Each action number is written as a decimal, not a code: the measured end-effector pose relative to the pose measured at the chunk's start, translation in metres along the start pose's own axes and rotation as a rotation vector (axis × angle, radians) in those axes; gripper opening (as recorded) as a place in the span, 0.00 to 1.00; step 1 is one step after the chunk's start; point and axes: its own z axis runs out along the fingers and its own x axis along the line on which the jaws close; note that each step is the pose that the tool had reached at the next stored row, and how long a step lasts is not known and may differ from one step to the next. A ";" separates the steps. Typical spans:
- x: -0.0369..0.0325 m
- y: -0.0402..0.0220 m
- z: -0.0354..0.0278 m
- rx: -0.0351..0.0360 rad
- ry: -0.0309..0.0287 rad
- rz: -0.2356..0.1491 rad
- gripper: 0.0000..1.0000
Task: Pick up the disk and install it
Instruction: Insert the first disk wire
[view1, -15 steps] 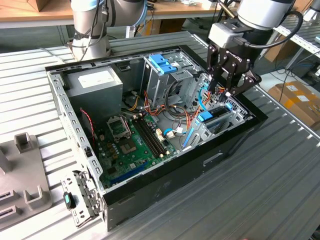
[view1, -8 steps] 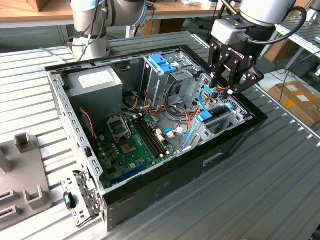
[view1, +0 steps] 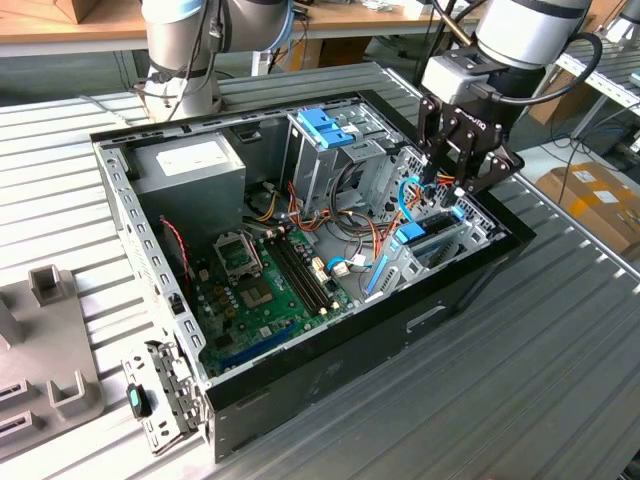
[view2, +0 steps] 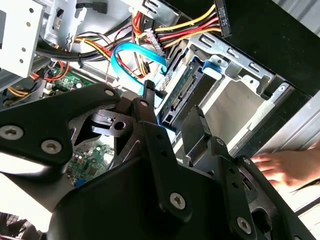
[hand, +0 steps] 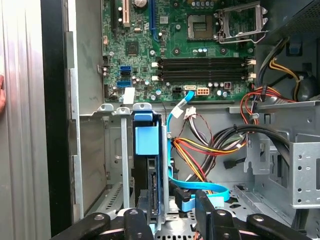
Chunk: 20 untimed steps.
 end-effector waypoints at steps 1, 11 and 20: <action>-0.0001 0.0000 0.0007 0.0000 0.0004 0.000 0.49; 0.0000 0.0000 0.0012 0.0000 0.0005 0.000 0.41; -0.0001 0.0000 0.0015 0.0000 0.0005 0.000 0.16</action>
